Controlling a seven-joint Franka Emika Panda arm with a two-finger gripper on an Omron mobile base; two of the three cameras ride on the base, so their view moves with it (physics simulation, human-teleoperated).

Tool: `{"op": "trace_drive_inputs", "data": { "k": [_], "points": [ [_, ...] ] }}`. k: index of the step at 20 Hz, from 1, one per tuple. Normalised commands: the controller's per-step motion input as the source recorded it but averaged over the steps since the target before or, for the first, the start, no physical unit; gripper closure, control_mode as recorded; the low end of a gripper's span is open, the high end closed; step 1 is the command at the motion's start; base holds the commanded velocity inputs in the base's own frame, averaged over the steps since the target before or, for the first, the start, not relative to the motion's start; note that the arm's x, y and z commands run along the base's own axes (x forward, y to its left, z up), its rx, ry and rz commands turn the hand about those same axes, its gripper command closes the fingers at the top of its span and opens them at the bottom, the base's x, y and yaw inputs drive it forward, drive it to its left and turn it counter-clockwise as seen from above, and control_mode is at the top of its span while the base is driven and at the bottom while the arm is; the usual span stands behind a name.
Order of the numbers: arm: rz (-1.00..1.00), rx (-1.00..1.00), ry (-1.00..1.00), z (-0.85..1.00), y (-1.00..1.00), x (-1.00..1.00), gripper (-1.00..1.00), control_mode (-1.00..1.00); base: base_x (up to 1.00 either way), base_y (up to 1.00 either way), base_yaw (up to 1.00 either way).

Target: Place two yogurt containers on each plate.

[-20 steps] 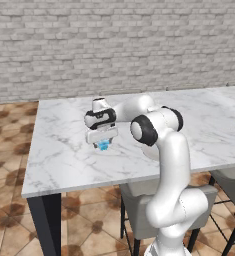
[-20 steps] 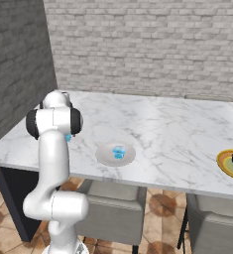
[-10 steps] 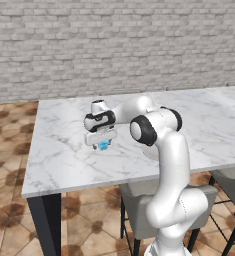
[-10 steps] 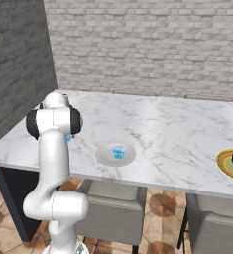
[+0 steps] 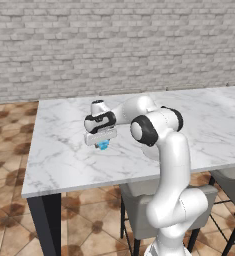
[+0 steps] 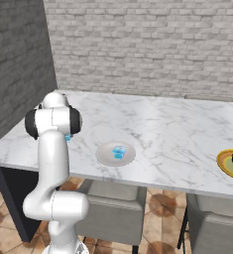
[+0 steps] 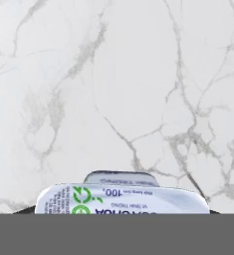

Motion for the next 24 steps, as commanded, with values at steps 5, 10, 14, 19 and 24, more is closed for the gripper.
{"op": "trace_drive_inputs", "data": {
  "k": [5,10,14,19,24],
  "points": [
    [0.00,0.00,0.00,0.26,-0.20,-0.32,1.00,-1.00,0.00,0.00,0.00],
    [-0.01,0.00,0.00,0.55,-0.40,-0.54,1.00,-1.00,0.00,0.00,0.00],
    [-0.04,0.00,0.00,0.57,-0.58,-0.57,1.00,-1.00,0.00,0.00,0.00],
    [-0.06,0.00,0.00,0.24,-0.70,-0.59,1.00,-1.00,0.00,0.00,0.00],
    [-0.06,0.00,0.03,0.00,-0.84,-0.33,1.00,-1.00,0.00,0.00,0.00]
  ]
}}
